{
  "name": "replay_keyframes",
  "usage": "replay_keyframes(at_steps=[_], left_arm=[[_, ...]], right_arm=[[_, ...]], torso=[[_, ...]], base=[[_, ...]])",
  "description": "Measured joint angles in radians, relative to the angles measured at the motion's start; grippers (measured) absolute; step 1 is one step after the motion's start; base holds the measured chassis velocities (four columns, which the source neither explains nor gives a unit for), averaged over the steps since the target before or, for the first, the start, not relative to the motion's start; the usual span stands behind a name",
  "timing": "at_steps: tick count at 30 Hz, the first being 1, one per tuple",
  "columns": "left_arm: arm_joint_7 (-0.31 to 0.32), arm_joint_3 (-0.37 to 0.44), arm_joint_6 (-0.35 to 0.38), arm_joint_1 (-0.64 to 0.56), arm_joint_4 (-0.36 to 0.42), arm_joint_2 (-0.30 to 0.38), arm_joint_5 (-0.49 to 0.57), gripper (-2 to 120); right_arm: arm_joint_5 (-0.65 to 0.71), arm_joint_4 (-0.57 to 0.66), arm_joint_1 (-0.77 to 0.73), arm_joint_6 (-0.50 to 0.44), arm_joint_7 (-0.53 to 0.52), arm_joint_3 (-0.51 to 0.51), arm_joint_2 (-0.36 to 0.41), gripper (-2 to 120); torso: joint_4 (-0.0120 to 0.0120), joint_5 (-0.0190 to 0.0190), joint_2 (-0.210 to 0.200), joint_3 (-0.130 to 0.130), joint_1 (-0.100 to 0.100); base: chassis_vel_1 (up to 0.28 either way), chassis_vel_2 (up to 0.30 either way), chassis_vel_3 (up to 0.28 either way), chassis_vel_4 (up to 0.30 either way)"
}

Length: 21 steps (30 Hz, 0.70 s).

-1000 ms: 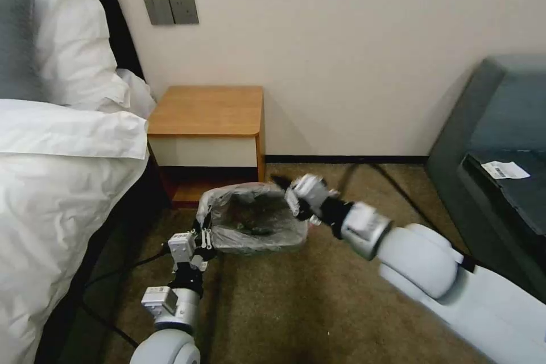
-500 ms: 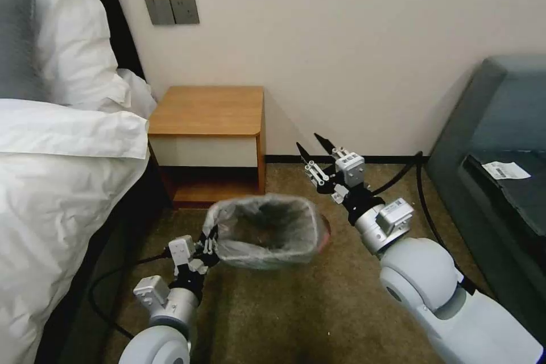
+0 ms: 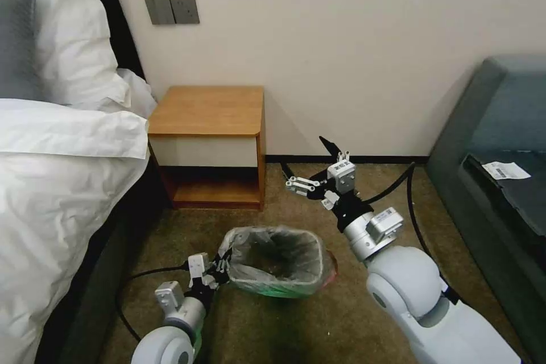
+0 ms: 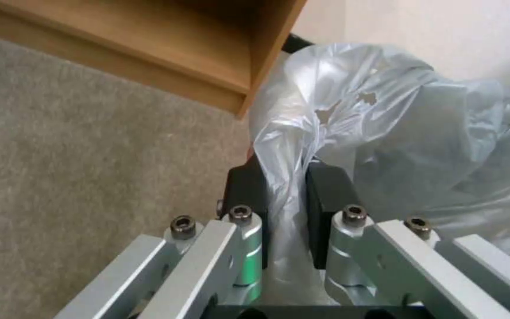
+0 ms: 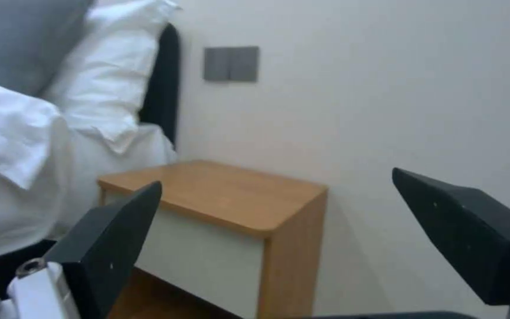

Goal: Pick up the garbage bag from the table and place it over the trash can.

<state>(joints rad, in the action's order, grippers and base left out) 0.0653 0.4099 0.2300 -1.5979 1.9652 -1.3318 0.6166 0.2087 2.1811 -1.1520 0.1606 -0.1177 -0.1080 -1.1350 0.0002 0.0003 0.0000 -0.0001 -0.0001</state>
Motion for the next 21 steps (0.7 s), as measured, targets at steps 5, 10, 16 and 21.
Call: replay_keyframes(at_steps=[5, 10, 16, 21], left_arm=[[-0.009, -0.002, -0.016, 0.008, -0.017, -0.01, -0.002, 11], [-0.013, -0.006, -0.023, 0.016, -0.027, -0.017, -0.009, 11], [-0.037, -0.007, -0.043, 0.017, -0.035, -0.014, -0.02, 11], [-0.053, -0.009, -0.053, 0.016, -0.035, -0.012, -0.027, 19]], right_arm=[[-0.033, -0.051, -0.036, -0.015, -0.041, -0.005, -0.071, 100], [-0.072, -0.092, -0.071, -0.024, -0.069, -0.013, -0.161, 100], [-0.152, -0.157, -0.111, -0.048, -0.085, -0.029, -0.242, 100], [-0.164, -0.23, -0.128, -0.074, -0.114, -0.036, -0.297, 100]], torso=[[0.0, 0.0, 0.0, 0.0, 0.0], [0.0, -0.0003, 0.0, 0.0, 0.0], [-0.0002, -0.0006, 0.0, 0.0, 0.0], [-0.0003, -0.0007, 0.0, 0.0, 0.0]], base=[[0.0, 0.0, 0.0, 0.0], [0.0, 0.0, 0.0, 0.0], [0.0, 0.0, 0.0, 0.0], [0.0, 0.0, 0.0, 0.0]])
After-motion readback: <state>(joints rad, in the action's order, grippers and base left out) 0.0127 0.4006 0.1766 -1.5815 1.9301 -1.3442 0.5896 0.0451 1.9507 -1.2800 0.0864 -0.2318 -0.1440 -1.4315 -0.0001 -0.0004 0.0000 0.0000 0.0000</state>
